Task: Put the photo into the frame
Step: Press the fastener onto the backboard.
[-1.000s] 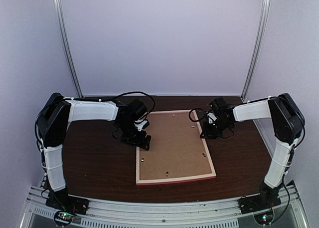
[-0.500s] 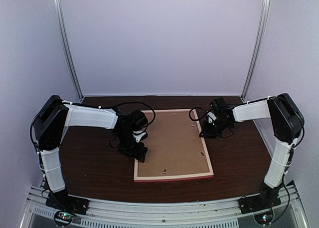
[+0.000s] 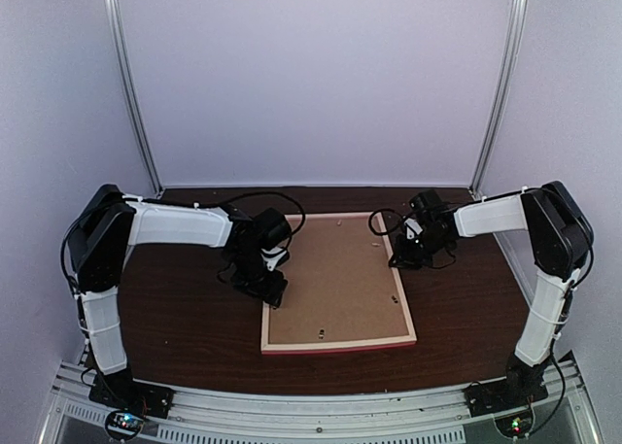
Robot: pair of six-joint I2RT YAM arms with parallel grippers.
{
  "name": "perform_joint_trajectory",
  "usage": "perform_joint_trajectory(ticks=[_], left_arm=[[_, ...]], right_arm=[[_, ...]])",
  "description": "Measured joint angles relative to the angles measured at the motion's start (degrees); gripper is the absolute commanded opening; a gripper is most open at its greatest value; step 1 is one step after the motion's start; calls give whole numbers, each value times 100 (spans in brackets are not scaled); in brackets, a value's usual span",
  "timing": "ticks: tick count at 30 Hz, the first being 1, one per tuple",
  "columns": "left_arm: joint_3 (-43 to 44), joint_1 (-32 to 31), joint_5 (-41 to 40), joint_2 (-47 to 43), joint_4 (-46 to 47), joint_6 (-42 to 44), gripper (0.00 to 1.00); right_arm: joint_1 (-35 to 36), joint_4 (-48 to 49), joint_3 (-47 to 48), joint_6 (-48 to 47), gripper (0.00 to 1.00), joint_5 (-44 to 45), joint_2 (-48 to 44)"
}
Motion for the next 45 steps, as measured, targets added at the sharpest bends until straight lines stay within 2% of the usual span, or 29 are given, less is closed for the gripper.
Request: perform_joint_trajectory(ticks=[8,13,19,26,32,39,45], left_arm=[[-28,0,35,37,13,-4,56],[-68,22,146,35,83,-44,47],[-251,234,695,-15,313,-127,38],[-376,313,772,-107,398,-258,28],[-437,385,706,-155,492,-234,25],[-479,413,739,-186,529,-146,33],[-498,417,728,-197,549,-90,24]], right_arm=[[0,2,0,-7,0,-22,9],[-15,7,0,-9,0,-63,15],[-28,9,0,-24,0,-101,17],[-28,35,0,-24,0,-111,24],[-28,101,20,-4,0,-157,59],[-28,87,39,-2,0,-164,70],[-31,87,42,-2,0,-177,74]])
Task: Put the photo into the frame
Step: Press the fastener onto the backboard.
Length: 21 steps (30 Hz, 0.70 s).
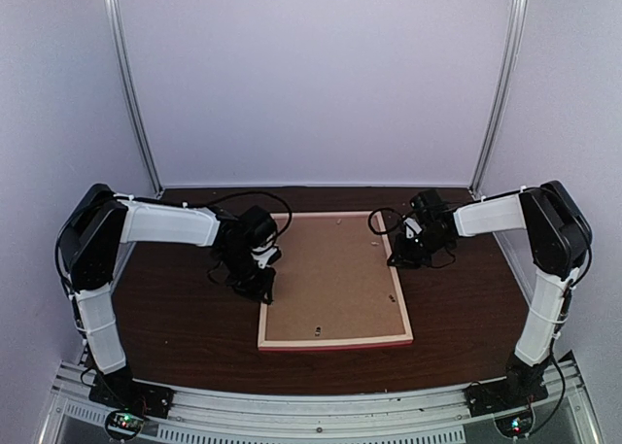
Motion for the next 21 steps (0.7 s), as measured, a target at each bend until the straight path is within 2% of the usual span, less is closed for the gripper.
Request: perform_joint_trajectory(ticks=[3,5,9,15,21], left_arm=[[-17,-2,-48,-70,-52,20,14],[-22,9,-52,-76,-55,-61,11],[-26,94,-170,-149,63,-227,28],[-26,94,-284,-149,107,98,51],[-22,94,-339,-149,103,249,60]], right_arm=[[0,20,0,2,0,-4,9],[0,33,0,2,0,-9,11],[0,48,0,50,0,-7,11],[0,79,0,85,0,-22,20],[0,79,0,83,0,-26,22]])
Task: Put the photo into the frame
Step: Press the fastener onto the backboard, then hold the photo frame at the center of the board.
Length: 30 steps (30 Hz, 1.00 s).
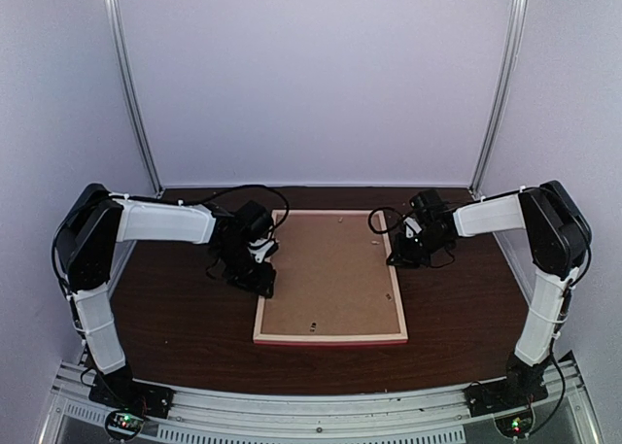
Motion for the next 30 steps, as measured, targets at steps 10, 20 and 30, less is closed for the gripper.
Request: perform_joint_trajectory(ticks=[10,20,30], left_arm=[[520,90,-118,184,-15,-7,64],[1080,481,-127,885,-9,-186,47],[1268,535,-111,1005,24,-286,24]], right_arm=[[-2,-33,20,-52,0,-7,0],[-4,-94,68,-168,0,-33,22],[-7,-98,70,-175,13,-37,22]])
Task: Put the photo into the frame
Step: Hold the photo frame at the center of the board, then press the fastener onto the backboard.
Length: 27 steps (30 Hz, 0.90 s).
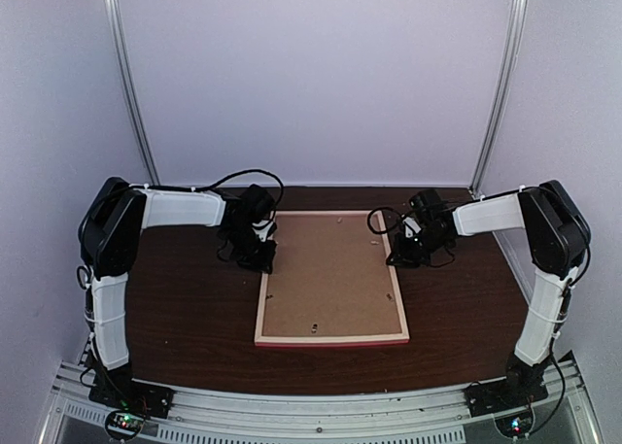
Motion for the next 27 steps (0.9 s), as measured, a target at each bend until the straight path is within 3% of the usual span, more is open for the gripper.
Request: perform_joint_trajectory(ticks=[8,27], left_arm=[[-107,2,17,-42,151,-363,17],[-258,2,-55,-116,476,-800,16]], right_arm=[[4,-131,9,-140,41,-118,11],[535,-942,-708,-553,71,61,-892]])
